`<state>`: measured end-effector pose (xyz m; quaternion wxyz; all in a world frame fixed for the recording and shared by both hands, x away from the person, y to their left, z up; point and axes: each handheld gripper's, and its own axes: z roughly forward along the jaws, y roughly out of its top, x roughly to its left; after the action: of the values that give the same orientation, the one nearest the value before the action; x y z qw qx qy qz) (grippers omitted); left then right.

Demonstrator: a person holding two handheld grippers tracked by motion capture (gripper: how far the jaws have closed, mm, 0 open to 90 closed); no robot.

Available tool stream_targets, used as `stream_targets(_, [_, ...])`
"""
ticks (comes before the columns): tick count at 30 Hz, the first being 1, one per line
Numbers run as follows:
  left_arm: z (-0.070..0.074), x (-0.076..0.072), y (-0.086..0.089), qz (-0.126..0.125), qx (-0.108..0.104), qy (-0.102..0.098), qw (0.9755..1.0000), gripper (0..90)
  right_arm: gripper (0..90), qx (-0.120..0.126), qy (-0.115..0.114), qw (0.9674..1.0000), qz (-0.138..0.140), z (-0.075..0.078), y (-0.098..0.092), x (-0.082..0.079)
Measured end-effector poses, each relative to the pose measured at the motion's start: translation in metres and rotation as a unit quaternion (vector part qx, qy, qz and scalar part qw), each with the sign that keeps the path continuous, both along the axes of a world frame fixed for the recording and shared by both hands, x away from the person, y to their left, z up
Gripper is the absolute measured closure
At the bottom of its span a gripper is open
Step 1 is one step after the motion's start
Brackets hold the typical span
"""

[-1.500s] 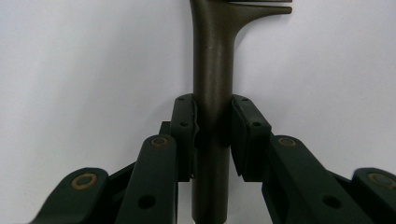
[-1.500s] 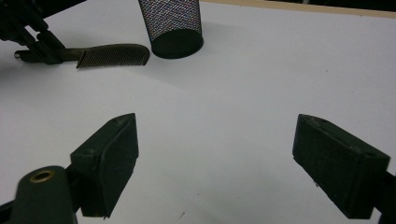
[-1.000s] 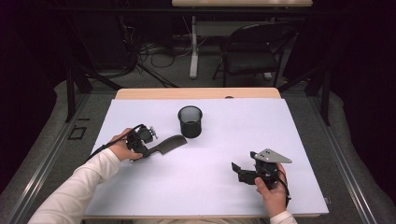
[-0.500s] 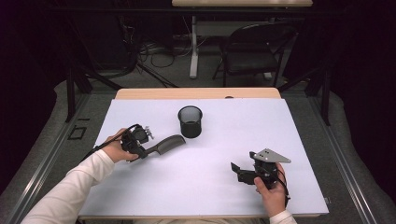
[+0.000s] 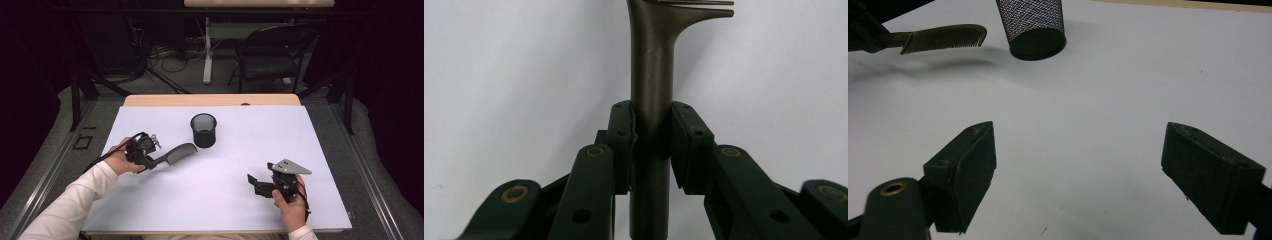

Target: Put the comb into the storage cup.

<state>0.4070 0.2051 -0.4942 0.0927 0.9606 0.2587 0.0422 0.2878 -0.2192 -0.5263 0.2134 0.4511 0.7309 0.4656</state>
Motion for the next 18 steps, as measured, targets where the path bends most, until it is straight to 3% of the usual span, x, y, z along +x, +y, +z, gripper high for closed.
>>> stream_targets(8, [0.007,-0.008,0.002,-0.003,-0.009,-0.01,0.9999,72.8,14.5,0.0,0.001,1.0,-0.001,0.0,0.0,0.0])
stream_targets(18, [0.02,-0.017,0.006,0.001,-0.036,-0.028,0.999,72.8,14.5,0.003,0.004,1.0,-0.001,-0.001,0.0,0.0])
